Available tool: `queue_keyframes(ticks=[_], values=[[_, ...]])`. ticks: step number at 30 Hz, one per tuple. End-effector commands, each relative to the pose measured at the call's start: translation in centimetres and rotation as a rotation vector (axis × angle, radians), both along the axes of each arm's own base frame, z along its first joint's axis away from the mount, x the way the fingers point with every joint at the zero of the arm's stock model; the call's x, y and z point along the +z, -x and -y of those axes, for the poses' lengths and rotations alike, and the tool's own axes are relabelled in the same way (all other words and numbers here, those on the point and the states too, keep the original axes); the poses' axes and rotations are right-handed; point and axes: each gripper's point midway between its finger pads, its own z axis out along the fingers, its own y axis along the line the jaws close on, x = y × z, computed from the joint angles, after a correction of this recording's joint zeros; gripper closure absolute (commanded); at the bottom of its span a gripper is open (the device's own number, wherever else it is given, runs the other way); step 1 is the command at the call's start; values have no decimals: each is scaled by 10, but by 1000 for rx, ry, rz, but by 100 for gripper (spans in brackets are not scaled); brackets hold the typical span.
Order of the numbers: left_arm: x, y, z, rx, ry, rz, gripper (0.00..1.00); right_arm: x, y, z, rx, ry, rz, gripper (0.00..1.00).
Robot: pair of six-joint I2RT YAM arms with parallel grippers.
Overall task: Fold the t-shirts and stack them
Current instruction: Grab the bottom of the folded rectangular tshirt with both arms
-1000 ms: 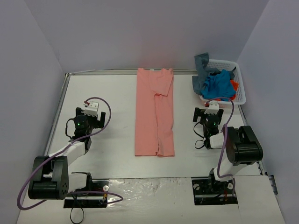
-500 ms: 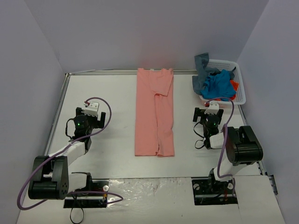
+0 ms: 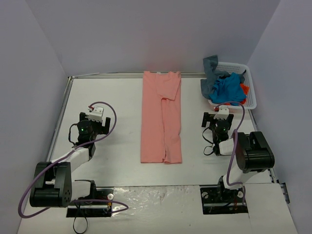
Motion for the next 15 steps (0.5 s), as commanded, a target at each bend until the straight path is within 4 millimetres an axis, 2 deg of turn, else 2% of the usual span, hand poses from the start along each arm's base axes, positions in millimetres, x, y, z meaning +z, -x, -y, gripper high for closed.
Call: queue_keyframes(ticks=[1,15], values=[[16,-8,0,-2,6,58,6,43,-20,0,-5,-26,171,0],[14,-8,0,-4,3,49,6,43,-20,0,-5,-28,168,0]])
